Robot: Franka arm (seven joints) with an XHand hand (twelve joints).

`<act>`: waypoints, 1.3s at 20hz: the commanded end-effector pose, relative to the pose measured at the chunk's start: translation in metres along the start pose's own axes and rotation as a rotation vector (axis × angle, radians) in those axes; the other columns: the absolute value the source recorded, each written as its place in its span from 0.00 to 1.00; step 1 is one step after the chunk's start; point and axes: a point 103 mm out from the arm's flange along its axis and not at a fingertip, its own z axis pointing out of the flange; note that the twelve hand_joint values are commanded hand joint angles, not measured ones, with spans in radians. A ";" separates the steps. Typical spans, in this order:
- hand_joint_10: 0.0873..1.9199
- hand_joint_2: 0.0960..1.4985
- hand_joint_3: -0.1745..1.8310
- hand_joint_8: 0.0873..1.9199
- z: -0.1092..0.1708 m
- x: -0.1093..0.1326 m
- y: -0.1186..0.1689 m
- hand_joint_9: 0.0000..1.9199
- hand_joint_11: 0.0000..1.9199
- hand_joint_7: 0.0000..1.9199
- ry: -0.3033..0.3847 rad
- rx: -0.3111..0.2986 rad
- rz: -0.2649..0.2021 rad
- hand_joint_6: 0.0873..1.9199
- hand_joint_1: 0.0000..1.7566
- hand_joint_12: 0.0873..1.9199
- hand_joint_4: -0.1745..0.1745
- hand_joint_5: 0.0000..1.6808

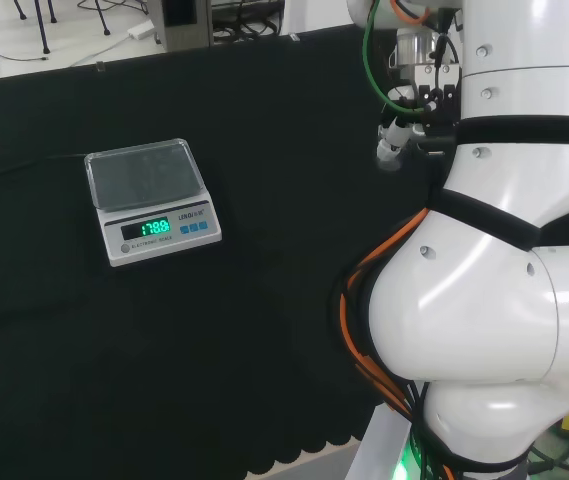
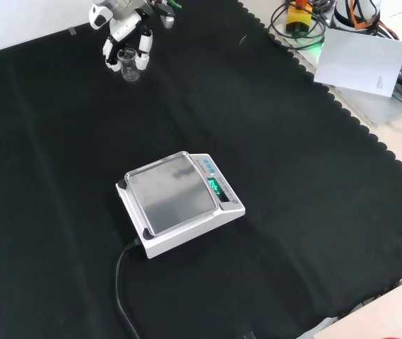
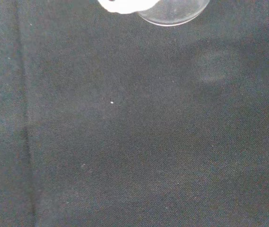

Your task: Pick up the beaker.

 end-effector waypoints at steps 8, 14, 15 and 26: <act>0.38 0.77 0.07 0.46 -0.050 0.012 -0.058 0.54 0.58 0.38 -0.037 -0.056 -0.028 0.59 0.64 0.50 0.00 0.52; 0.38 0.77 0.07 0.46 -0.079 0.019 -0.088 0.55 0.58 0.40 -0.058 -0.071 -0.039 0.58 0.64 0.49 0.00 0.53; 0.38 0.77 0.07 0.46 -0.084 0.021 -0.093 0.55 0.59 0.40 -0.056 -0.079 -0.043 0.58 0.64 0.49 0.00 0.53; 0.38 0.76 0.07 0.46 -0.121 0.032 -0.134 0.56 0.60 0.43 -0.051 -0.096 -0.070 0.57 0.64 0.49 0.05 0.54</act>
